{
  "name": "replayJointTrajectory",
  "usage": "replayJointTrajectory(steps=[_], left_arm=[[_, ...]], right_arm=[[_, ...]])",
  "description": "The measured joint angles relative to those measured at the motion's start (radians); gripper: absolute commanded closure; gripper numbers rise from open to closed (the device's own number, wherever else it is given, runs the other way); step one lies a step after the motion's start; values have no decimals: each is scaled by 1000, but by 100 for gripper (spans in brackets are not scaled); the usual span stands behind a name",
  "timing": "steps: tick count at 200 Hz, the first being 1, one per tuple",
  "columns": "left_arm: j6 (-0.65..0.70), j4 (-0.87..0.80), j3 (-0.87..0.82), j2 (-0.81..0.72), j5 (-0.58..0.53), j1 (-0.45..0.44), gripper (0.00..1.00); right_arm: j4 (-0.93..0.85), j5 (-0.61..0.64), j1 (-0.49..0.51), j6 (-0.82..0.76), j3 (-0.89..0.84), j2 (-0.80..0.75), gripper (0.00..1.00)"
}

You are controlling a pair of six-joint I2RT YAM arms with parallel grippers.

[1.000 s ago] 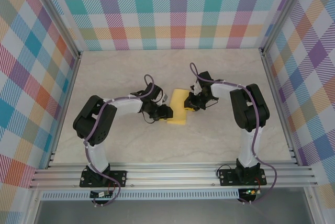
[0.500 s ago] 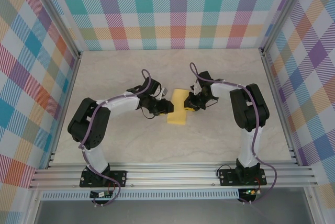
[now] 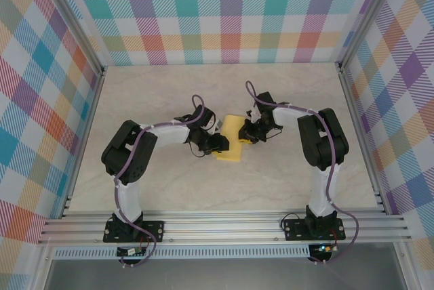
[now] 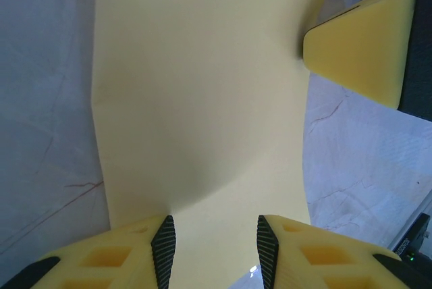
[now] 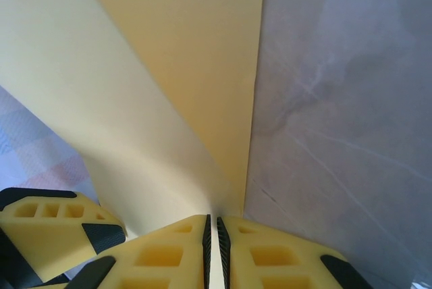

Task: Fold a paper plane with a square sheet of paper (fold left side to right side)
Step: First fold the square sheet of paper in half at the center of the table.

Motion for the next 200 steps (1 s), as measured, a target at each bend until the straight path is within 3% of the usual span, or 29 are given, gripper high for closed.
replayJointTrajectory(steps=[200], left_arm=[[77, -11, -134, -74, 144, 0, 60]], right_arm=[[-28, -1, 9, -6, 20, 11, 86]])
